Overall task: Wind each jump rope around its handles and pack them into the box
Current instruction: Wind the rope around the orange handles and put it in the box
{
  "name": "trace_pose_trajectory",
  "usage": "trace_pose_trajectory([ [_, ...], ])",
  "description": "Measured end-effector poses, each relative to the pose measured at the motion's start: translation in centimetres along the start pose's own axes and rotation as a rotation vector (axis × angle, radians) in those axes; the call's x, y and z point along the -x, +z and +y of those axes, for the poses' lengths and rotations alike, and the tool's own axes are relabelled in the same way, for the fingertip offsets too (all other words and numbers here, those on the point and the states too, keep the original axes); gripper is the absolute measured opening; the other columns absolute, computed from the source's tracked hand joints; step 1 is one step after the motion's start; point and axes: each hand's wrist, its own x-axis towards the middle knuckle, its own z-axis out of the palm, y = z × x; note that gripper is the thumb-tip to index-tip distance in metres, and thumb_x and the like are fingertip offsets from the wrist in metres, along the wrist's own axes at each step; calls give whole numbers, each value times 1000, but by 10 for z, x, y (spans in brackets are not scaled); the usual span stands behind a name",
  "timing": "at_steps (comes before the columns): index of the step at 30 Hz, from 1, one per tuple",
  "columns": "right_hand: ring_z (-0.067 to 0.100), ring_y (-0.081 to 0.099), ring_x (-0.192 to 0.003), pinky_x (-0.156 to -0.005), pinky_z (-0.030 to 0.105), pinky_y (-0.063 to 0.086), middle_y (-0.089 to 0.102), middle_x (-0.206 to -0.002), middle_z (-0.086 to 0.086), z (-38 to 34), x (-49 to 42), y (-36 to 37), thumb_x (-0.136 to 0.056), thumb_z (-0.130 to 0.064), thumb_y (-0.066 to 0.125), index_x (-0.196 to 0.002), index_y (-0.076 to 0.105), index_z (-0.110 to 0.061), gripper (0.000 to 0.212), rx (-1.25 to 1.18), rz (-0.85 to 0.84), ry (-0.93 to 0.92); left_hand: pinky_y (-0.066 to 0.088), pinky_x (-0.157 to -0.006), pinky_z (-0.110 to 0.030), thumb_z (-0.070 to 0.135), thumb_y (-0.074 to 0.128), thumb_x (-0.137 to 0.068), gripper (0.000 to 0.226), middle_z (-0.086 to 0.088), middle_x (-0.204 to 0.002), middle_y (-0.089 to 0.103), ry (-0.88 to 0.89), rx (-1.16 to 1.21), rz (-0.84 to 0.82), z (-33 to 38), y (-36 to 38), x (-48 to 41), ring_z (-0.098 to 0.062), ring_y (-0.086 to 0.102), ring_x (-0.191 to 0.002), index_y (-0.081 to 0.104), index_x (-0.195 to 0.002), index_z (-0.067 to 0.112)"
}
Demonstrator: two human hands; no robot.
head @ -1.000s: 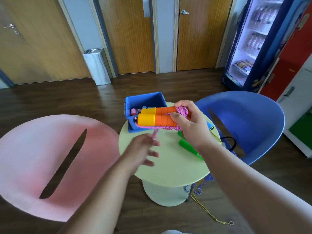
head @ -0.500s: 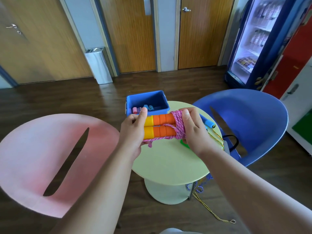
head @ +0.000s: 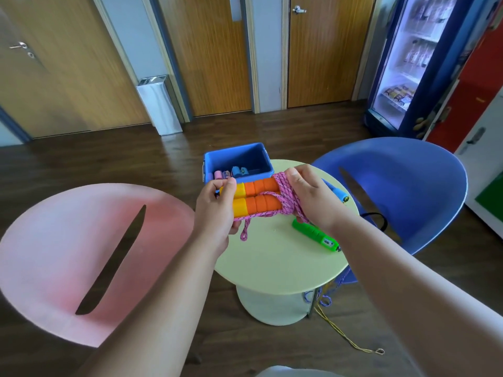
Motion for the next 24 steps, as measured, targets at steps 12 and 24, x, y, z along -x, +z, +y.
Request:
trace_pose_trajectory([
  [12,24,61,-66,-58,35,49,66,-92,14,48,14,13,-105,-9,36,-94,55,-11,22,-395,134,158,25,-40,-19,47,54,-104,31,-10,-87,56,-91,6,-15,-2,-15,-16,-13,41,-43,57,-104,16],
  [24,24,71,-94,-82,48,58,75,-111,17,56,40,79,-91,-14,75,-94,57,-12,19,-491,-267,191,32,-40,-19,42,53,-106,19,-12,-93,66,-85,33,-84,-10,-15,-8,-18,52,-47,68,-101,32],
])
